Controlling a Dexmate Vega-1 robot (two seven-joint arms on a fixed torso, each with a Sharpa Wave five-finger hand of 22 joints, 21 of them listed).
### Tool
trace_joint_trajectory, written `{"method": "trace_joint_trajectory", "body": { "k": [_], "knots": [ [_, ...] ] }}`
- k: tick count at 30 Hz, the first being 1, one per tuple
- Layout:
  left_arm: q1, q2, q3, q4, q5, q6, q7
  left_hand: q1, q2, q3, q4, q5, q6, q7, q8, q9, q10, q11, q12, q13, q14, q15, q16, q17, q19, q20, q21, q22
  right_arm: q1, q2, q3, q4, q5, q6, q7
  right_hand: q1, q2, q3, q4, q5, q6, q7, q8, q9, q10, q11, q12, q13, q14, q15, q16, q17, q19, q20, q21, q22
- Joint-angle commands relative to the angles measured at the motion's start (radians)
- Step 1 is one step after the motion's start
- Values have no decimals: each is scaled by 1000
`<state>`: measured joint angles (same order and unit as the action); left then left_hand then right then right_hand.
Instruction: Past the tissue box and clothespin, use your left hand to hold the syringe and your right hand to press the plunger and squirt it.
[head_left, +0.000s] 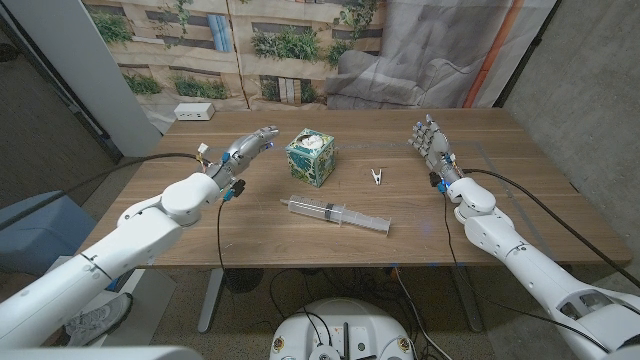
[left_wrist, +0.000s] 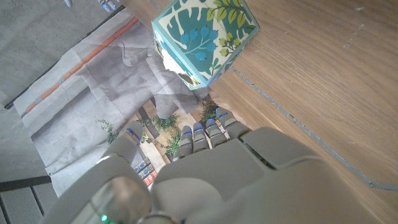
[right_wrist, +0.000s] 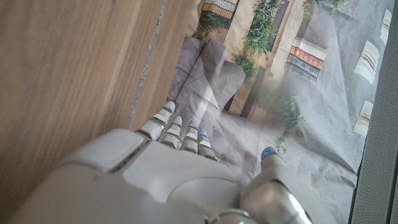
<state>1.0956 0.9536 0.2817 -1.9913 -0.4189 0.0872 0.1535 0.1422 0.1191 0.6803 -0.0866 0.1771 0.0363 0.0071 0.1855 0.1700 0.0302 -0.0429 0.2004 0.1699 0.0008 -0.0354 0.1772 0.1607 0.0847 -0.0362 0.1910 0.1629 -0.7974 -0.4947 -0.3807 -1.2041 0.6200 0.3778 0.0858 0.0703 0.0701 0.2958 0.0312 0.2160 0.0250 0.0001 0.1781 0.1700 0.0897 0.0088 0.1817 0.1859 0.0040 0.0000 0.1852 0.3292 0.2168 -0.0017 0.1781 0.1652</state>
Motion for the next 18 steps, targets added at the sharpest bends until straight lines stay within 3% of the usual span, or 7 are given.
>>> {"method": "trace_joint_trajectory", "body": {
  "k": [1,9,18],
  "knots": [
    [15,124,-1,-153,145,156,16,13,0,2,-16,-4,14,-4,10,4,13,-4,5,5,15,-5,6,3,20,-36,6,3,9,19,0,46,-10,59,16,5,6,7,-3,3,7,-3,5,4,6,-1,10,3,-4,-4,6,0,1,-6,7,2],
    [1,166,11,-195,216,189,-17,22,2,1,-34,-5,34,-12,13,4,29,-7,6,5,32,-9,7,3,35,-37,7,4,0,26,0,40,-6,54,3,6,7,9,-5,3,11,-2,7,4,11,0,12,3,1,-13,8,-5,4,-12,8,2],
    [-107,215,93,-238,352,252,-147,38,-4,-2,-65,-6,62,-32,15,5,56,-34,7,5,62,-30,7,3,58,-49,7,3,12,31,2,69,3,61,21,7,9,11,-7,3,11,-2,7,4,11,-1,12,3,3,-11,9,-10,6,-12,9,2]
  ]
}}
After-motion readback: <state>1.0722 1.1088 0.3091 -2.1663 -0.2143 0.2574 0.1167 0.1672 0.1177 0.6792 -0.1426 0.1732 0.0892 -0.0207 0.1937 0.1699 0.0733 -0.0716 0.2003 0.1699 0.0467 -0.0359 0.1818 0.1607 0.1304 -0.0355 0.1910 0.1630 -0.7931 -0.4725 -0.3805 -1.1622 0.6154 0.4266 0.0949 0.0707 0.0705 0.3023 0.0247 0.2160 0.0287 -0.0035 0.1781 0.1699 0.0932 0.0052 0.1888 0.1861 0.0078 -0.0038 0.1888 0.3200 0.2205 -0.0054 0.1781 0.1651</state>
